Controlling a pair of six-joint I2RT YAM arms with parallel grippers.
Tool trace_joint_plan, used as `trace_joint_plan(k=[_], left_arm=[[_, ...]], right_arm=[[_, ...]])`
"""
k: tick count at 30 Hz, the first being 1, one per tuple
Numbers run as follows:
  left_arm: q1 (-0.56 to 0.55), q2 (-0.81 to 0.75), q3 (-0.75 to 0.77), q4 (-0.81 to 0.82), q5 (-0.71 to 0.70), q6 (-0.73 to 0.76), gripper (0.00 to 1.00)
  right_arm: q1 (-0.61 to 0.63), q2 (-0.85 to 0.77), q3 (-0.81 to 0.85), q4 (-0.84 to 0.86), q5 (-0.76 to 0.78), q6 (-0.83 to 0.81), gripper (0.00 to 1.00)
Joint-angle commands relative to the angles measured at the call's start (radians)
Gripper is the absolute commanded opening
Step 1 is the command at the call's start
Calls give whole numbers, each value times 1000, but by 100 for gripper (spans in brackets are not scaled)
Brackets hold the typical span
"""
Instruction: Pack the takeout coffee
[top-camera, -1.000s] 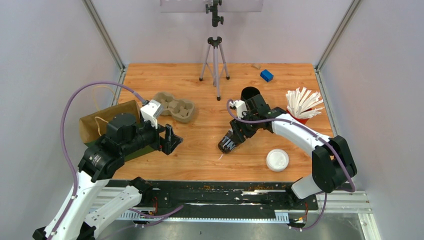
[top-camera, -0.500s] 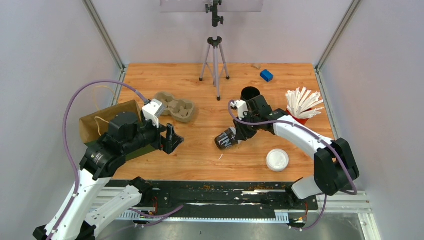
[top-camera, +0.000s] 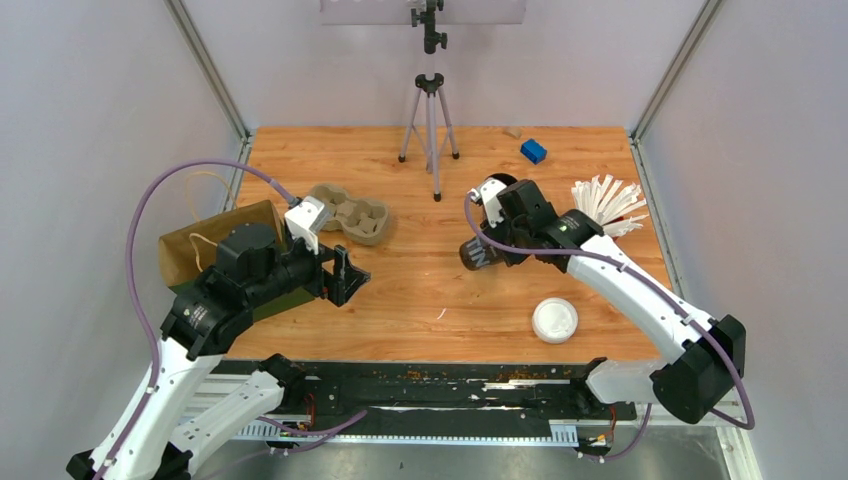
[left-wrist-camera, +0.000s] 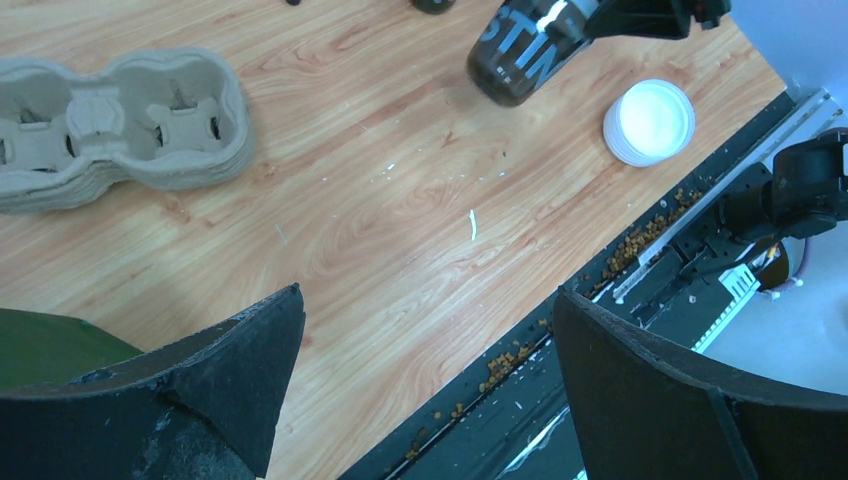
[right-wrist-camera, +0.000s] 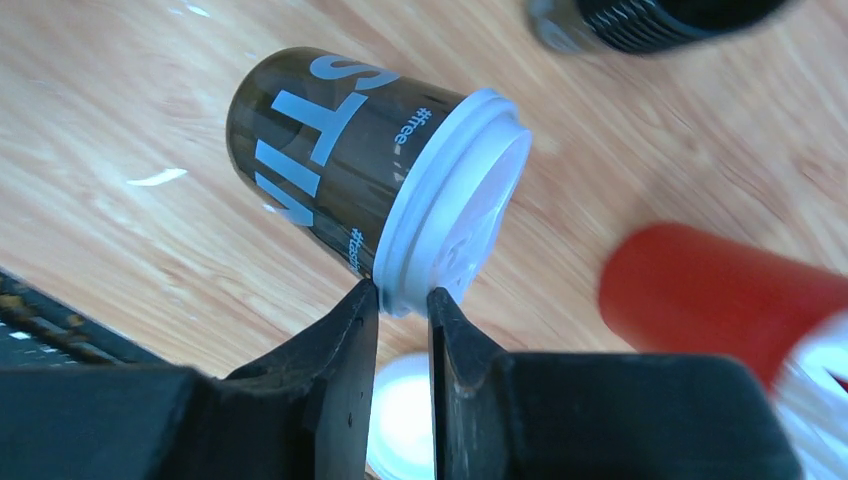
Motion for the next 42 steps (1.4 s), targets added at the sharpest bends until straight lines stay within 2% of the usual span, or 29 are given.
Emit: trace_joint_plan(k=[1, 6, 14, 24, 28, 42], left_arm=[[1, -10, 21, 32, -11, 3, 100], [1, -17, 12, 45, -6, -2, 100], [1, -46, -16, 84, 1, -22, 100], [1, -39, -26, 101, 13, -21, 100], [2, -39, -41, 104, 1, -20, 100], [1, -37, -47, 102, -9, -23, 100]], right_arm=[[8, 3, 110, -239, 344, -9, 23], [7, 77, 156, -342, 554, -62, 24], [-7, 227, 160, -239, 725, -148, 26], [-17, 372, 116, -119, 736, -194, 27], [-17, 405, 106, -91, 749, -192, 31], [0, 414, 125, -104, 600, -135, 39]])
